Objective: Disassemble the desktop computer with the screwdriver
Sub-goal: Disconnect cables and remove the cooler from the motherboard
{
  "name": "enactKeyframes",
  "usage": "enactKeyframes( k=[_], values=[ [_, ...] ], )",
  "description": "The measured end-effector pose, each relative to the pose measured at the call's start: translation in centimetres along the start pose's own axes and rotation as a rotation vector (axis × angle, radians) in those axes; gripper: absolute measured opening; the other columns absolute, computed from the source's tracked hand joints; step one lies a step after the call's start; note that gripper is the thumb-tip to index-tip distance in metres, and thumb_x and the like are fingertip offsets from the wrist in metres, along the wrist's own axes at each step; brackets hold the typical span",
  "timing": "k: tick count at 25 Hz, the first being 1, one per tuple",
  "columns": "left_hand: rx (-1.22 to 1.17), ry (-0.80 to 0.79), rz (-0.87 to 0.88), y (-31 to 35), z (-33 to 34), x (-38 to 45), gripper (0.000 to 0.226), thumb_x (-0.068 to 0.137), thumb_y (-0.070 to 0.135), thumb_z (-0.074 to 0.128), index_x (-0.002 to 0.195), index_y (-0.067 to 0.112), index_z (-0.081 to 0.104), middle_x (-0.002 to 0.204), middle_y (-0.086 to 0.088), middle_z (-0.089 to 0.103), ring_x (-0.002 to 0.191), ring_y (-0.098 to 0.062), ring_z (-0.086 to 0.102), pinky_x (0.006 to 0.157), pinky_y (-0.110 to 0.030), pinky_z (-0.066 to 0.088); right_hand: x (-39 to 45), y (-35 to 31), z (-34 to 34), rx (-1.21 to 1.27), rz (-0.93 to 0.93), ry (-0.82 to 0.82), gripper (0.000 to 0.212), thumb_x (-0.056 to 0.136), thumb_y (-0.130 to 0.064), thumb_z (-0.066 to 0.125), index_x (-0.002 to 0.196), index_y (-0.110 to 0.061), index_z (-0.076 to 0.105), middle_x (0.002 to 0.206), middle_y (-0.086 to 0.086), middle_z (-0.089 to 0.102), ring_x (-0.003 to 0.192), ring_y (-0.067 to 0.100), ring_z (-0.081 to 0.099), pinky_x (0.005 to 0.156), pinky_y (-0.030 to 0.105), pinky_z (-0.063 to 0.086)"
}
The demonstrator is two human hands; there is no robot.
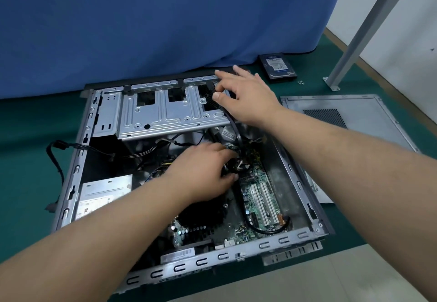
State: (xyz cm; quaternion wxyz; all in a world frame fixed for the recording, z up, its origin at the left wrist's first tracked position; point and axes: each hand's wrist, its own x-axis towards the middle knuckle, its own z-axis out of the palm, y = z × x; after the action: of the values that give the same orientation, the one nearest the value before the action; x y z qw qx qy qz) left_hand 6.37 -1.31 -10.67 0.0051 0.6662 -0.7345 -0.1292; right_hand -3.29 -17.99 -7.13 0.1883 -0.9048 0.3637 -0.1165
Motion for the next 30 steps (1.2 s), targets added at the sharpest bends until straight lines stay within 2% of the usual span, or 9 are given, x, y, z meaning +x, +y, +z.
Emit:
enactKeyframes(
  k=[3, 4, 6, 10, 14, 17, 21, 30],
  values=[
    [0.047, -0.038, -0.027, 0.5, 0.3, 3.2, 0.047, 0.092, 0.068, 0.051, 0.107, 0.024, 0.058, 0.113, 0.000, 0.061, 0.113, -0.027, 0.060, 0.087, -0.037, 0.048, 0.0, 0.0, 0.0, 0.001, 0.008, -0.036, 0.014, 0.103, -0.048, 0.048, 0.098, -0.040, 0.058, 0.163, -0.021, 0.031, 0.156, 0.013, 0.017, 0.126, 0.049, 0.002],
    [0.061, -0.031, -0.042, 0.6, 0.7, 4.0, 0.049, 0.093, 0.068, 0.049, 0.103, 0.021, 0.059, 0.108, -0.001, 0.064, 0.106, -0.028, 0.064, 0.079, -0.035, 0.047, 0.0, -0.1, 0.0, 0.006, 0.009, -0.038, 0.015, 0.103, -0.047, 0.048, 0.097, -0.039, 0.058, 0.163, -0.020, 0.030, 0.156, 0.014, 0.018, 0.126, 0.049, 0.002],
    [0.124, 0.006, -0.053, 0.9, 1.5, 5.1, 0.052, 0.095, 0.063, 0.045, 0.114, 0.019, 0.066, 0.110, -0.005, 0.068, 0.099, -0.031, 0.067, 0.070, -0.033, 0.044, 0.0, -0.1, 0.0, 0.005, 0.009, -0.035, 0.015, 0.103, -0.047, 0.048, 0.096, -0.038, 0.058, 0.164, -0.019, 0.030, 0.155, 0.014, 0.019, 0.126, 0.050, 0.003],
    [0.180, 0.015, -0.024, 0.7, 2.2, 6.4, 0.043, 0.099, 0.051, 0.052, 0.132, 0.024, 0.061, 0.122, -0.007, 0.066, 0.106, -0.034, 0.066, 0.075, -0.035, 0.047, 0.0, -0.2, -0.2, 0.025, 0.015, -0.024, 0.017, 0.103, -0.046, 0.049, 0.098, -0.036, 0.061, 0.163, -0.018, 0.033, 0.155, 0.013, 0.021, 0.127, 0.048, 0.004],
    [0.092, 0.027, -0.002, 0.2, 2.8, 7.3, 0.033, 0.096, 0.039, 0.058, 0.124, 0.023, 0.063, 0.118, -0.007, 0.067, 0.103, -0.034, 0.065, 0.074, -0.036, 0.052, -0.2, -0.3, -0.3, 0.053, 0.027, -0.019, 0.014, 0.102, -0.046, 0.051, 0.094, -0.037, 0.059, 0.161, -0.019, 0.036, 0.154, 0.011, 0.022, 0.127, 0.046, 0.004],
    [0.056, 0.067, 0.007, 0.1, 3.2, 7.2, 0.026, 0.091, 0.031, 0.060, 0.115, 0.022, 0.066, 0.111, -0.007, 0.067, 0.099, -0.035, 0.065, 0.068, -0.033, 0.042, -0.4, -0.4, -0.3, 0.053, 0.029, -0.018, 0.014, 0.102, -0.048, 0.051, 0.095, -0.037, 0.059, 0.161, -0.019, 0.036, 0.154, 0.010, 0.022, 0.127, 0.045, 0.004],
    [0.022, 0.114, -0.044, 0.1, 3.3, 7.2, 0.028, 0.088, 0.036, 0.064, 0.114, 0.025, 0.067, 0.107, -0.004, 0.068, 0.098, -0.033, 0.065, 0.069, -0.032, 0.039, -0.4, -0.6, -0.4, 0.040, 0.025, -0.042, 0.015, 0.102, -0.049, 0.051, 0.097, -0.038, 0.059, 0.161, -0.020, 0.035, 0.155, 0.010, 0.020, 0.127, 0.046, 0.003],
    [0.120, 0.132, -0.094, 0.3, 3.7, 8.2, 0.037, 0.088, 0.039, 0.063, 0.120, 0.020, 0.064, 0.111, -0.002, 0.068, 0.102, -0.031, 0.067, 0.071, -0.032, 0.043, -0.5, -0.8, -0.4, 0.020, 0.032, -0.059, 0.014, 0.102, -0.049, 0.051, 0.097, -0.040, 0.061, 0.163, -0.019, 0.033, 0.155, 0.011, 0.018, 0.127, 0.047, 0.001]
  ],
)
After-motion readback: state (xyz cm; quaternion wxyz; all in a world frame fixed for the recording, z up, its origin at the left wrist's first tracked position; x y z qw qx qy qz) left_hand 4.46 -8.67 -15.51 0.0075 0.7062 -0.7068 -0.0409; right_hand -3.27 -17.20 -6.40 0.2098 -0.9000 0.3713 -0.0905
